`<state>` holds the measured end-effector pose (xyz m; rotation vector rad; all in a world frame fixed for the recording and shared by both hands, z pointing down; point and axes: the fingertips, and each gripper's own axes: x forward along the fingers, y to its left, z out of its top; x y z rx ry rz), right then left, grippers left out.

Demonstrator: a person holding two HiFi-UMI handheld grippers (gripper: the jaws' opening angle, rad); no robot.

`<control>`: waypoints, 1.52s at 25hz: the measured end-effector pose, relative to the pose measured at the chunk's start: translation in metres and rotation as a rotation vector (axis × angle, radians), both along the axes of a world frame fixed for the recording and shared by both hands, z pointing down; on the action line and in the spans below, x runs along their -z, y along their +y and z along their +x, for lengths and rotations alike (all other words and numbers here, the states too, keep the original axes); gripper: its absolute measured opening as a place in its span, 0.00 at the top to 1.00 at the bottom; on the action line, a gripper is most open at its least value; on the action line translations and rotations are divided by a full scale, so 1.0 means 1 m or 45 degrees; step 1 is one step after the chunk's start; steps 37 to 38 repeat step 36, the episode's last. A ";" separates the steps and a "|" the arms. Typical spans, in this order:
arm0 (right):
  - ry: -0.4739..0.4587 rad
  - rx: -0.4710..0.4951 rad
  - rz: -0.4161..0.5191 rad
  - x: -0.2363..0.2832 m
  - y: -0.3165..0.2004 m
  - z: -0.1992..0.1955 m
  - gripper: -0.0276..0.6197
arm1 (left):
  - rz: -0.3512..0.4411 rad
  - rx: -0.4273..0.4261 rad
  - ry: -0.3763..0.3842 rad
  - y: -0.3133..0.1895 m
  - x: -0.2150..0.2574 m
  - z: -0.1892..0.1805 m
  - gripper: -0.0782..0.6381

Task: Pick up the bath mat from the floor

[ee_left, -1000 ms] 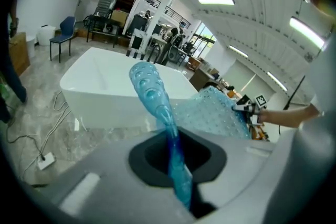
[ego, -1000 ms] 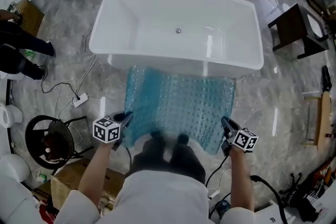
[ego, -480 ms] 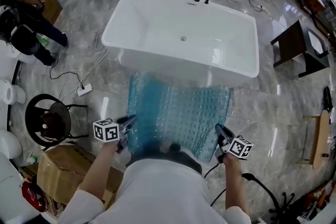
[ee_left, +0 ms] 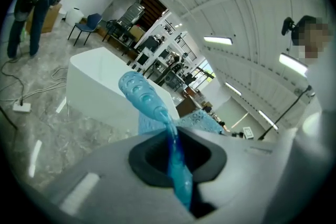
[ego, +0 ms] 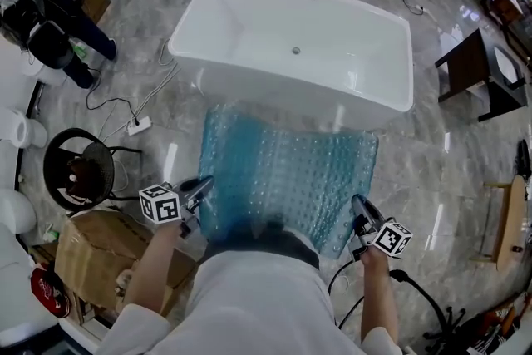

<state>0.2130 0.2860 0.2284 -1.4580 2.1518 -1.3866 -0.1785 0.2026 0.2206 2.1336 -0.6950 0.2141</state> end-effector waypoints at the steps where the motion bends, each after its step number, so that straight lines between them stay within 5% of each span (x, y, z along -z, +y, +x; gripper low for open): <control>1: -0.011 -0.016 0.011 0.005 0.005 -0.001 0.88 | 0.014 -0.007 -0.003 0.002 0.005 -0.004 0.87; 10: -0.165 -0.188 0.162 0.047 0.032 -0.021 0.89 | 0.049 -0.060 0.011 0.019 0.039 -0.034 0.87; 24: -0.083 -0.141 0.171 0.051 0.019 -0.067 0.89 | 0.062 -0.054 0.002 0.001 0.044 -0.062 0.87; 38: -0.027 -0.093 0.141 0.043 0.010 -0.070 0.89 | 0.059 -0.018 0.010 -0.004 0.039 -0.064 0.87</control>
